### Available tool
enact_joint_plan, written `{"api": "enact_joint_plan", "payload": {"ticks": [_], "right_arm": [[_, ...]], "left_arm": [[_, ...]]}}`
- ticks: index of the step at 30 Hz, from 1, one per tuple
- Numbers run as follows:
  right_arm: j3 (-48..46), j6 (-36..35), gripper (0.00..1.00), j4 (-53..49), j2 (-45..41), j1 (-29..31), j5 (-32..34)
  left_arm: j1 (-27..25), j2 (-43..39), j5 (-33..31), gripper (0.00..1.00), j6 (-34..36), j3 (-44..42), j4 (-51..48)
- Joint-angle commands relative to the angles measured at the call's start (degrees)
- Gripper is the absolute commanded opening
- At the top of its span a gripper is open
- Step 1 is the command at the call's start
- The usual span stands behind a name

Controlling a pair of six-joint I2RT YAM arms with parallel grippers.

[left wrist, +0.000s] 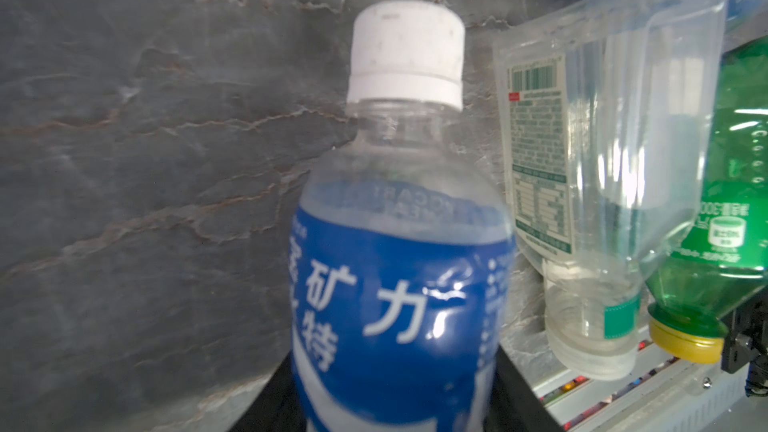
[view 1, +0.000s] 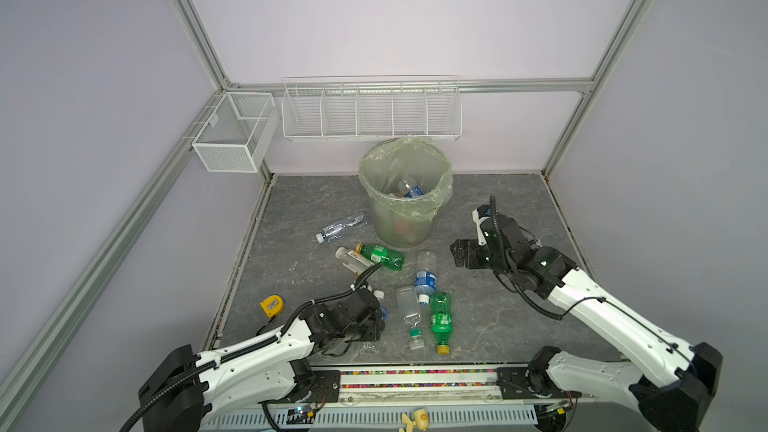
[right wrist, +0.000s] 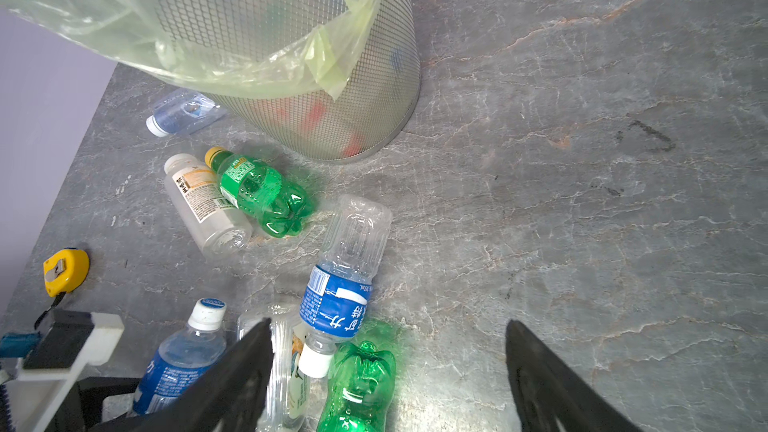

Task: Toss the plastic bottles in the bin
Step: 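Close the left gripper on the blue-labelled water bottle, then lift the blue-labelled bottle with the left gripper and carry it over the bin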

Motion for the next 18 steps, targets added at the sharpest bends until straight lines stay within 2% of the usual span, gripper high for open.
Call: {"api": "enact_joint_plan", "payload": {"ticks": [1,14,18], "right_arm": [[-0.9,0.2,0.88,-0.8,-1.3,-0.2,1.7],[-1.7,0.6,0.88,-2.0,-2.7,-0.2,2.1],[-1.7,0.7,0.88,-2.8,-2.8,-0.2,2.7]], "left_arm": [[-0.1,-0.6,-4.8,0.49,-1.4,3.7,-3.4],[0.7,0.5,-11.5,0.49,0.5,14.4,-10.0],[4.4,-0.2,-11.4,0.49,2.6,16.8,-11.2]]}}
